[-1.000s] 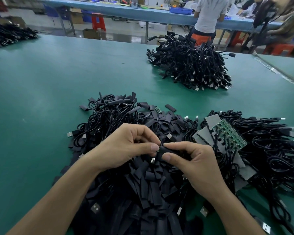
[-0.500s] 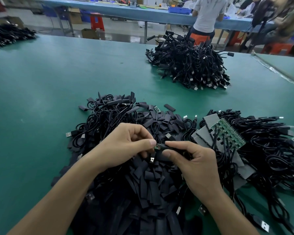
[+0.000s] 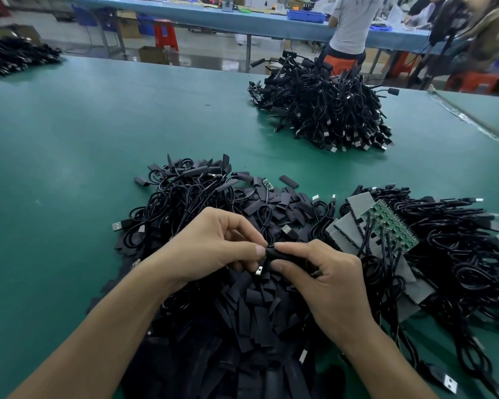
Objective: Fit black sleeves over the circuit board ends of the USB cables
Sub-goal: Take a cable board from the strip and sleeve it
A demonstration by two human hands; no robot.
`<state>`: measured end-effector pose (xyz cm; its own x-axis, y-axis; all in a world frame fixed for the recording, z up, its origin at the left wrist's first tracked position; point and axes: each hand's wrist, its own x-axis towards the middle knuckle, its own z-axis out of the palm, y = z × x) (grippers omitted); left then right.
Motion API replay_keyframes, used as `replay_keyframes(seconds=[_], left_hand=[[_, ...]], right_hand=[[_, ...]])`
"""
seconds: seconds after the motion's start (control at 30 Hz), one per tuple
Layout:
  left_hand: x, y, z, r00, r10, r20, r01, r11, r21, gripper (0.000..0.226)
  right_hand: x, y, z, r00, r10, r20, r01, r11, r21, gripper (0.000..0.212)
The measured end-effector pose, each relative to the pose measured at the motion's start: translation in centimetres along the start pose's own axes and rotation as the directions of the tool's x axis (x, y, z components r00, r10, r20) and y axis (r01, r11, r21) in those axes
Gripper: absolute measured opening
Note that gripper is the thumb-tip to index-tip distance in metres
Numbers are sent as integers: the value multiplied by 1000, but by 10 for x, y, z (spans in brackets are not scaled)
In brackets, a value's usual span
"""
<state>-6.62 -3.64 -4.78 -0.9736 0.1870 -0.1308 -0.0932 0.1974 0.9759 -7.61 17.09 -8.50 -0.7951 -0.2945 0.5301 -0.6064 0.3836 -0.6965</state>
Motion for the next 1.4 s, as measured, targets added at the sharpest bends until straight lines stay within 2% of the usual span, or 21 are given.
replay_keyframes(seconds=[0.2,0.6,0.77,0.9,1.03,1.3,1.4], left_hand=[[-2,4,1,999,-22,-49,18,997,-75,11],[-2,6,3,999,-4,-42,1,997,-81,11],[-2,8,3,999,-2,-46,-1,997,-78,14],[-3,9,3,999,-13,-43,10,998,-69,18],[-3,9,8,999,-23,-42,19,996,-91,15],[-4,11,13,995,-22,-94,7,987,-162,21],[-5,12,14,995,-25,-99,9,987,-163,20]], right_hand=[[0,0,-1,995,-3,-98,4,1000,11,24],[0,0,-1,997,-35,-62,34,999,-14,23],[2,1,-2,1000,-8,-15,9,999,36,25],[1,1,-1,999,-47,25,48,998,-29,21],[1,0,-2,997,-73,-27,71,996,-55,17],[2,-2,-4,999,54,-9,-53,997,51,28],[1,-2,-4,997,80,8,-80,992,97,25]])
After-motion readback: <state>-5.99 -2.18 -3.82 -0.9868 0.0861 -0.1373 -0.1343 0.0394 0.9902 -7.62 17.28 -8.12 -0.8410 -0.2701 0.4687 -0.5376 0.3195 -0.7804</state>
